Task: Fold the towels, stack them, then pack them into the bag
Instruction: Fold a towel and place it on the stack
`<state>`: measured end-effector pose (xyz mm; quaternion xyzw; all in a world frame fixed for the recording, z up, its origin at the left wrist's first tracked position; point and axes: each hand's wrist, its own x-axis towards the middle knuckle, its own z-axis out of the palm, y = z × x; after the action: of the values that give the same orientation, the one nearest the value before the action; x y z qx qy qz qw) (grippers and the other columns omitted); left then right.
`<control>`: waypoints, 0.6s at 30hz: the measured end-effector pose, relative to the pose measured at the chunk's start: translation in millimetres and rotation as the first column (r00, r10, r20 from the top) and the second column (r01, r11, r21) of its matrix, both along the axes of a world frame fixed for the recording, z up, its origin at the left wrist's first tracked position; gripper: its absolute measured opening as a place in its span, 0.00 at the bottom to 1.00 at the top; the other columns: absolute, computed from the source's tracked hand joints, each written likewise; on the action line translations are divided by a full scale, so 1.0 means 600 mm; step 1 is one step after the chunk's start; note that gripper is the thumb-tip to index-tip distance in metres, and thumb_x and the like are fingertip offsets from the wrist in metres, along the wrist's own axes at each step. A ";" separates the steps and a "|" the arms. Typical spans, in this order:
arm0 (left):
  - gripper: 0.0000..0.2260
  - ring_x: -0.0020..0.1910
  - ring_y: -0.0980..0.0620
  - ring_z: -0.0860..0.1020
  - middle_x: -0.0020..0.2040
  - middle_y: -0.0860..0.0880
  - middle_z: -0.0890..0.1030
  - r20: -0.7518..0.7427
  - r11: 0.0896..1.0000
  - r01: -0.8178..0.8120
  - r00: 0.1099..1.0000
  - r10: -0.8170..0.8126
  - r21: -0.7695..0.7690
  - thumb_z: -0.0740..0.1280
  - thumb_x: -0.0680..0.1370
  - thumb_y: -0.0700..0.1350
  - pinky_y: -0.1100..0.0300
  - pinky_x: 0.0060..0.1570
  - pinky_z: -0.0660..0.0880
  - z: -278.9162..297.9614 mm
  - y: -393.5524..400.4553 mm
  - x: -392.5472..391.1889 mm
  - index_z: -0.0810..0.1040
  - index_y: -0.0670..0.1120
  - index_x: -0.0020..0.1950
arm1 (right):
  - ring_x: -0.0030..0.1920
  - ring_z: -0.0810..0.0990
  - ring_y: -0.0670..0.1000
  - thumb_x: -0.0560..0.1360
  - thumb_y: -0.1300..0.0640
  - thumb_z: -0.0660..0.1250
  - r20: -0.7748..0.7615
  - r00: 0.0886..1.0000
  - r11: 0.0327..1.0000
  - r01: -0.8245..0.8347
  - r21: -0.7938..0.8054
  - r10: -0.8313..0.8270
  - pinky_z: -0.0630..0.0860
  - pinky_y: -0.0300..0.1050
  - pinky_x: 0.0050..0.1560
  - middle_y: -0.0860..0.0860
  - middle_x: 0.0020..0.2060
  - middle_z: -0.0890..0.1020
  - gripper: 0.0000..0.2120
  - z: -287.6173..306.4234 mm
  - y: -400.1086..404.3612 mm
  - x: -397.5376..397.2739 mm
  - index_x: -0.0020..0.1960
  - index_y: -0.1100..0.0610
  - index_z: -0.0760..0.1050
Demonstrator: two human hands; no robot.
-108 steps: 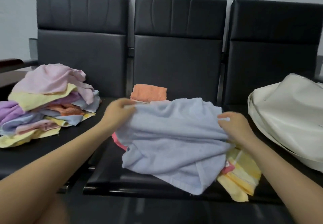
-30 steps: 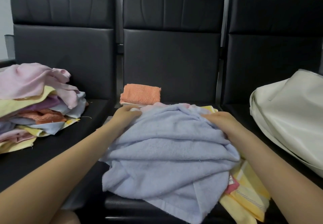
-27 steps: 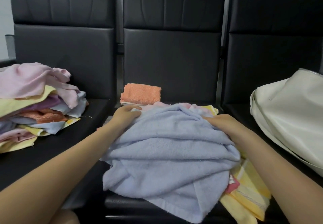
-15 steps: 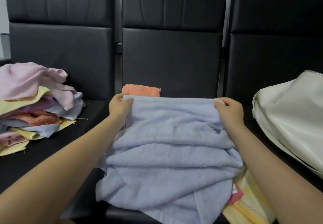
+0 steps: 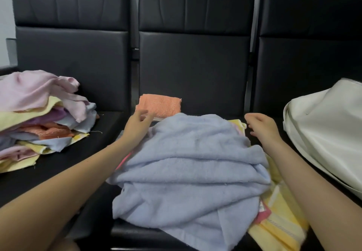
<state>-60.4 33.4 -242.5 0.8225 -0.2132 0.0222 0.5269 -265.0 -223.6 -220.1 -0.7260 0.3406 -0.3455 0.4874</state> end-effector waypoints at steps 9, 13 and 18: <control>0.04 0.43 0.56 0.76 0.44 0.59 0.78 0.421 0.930 0.363 0.835 -0.355 0.064 0.65 0.78 0.47 0.65 0.43 0.73 0.061 0.093 -0.188 0.78 0.50 0.45 | 0.35 0.75 0.45 0.76 0.59 0.68 -0.114 0.929 0.831 -0.367 -0.419 0.353 0.71 0.35 0.38 0.53 0.35 0.81 0.06 0.038 0.175 -0.081 0.42 0.58 0.81; 0.11 0.36 0.57 0.75 0.37 0.58 0.78 0.389 0.781 0.558 0.678 -0.624 0.279 0.61 0.76 0.54 0.62 0.39 0.72 0.049 0.137 -0.229 0.78 0.50 0.42 | 0.33 0.76 0.43 0.76 0.58 0.68 -0.311 0.767 0.669 -0.642 -0.374 0.561 0.73 0.38 0.38 0.51 0.31 0.81 0.09 0.020 0.249 -0.134 0.39 0.59 0.79; 0.16 0.42 0.61 0.73 0.43 0.58 0.77 0.229 0.464 0.494 0.463 -0.856 0.736 0.58 0.76 0.58 0.63 0.43 0.71 -0.008 0.174 -0.236 0.80 0.52 0.50 | 0.49 0.74 0.39 0.71 0.45 0.73 -0.719 0.457 0.287 -0.889 -0.356 0.523 0.70 0.32 0.50 0.39 0.45 0.77 0.09 -0.037 0.282 -0.172 0.48 0.48 0.80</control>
<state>-202.1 137.9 -247.1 0.7203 -0.6830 -0.0205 0.1197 -367.9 -54.6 -242.0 -0.9806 -0.0878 0.0074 0.1751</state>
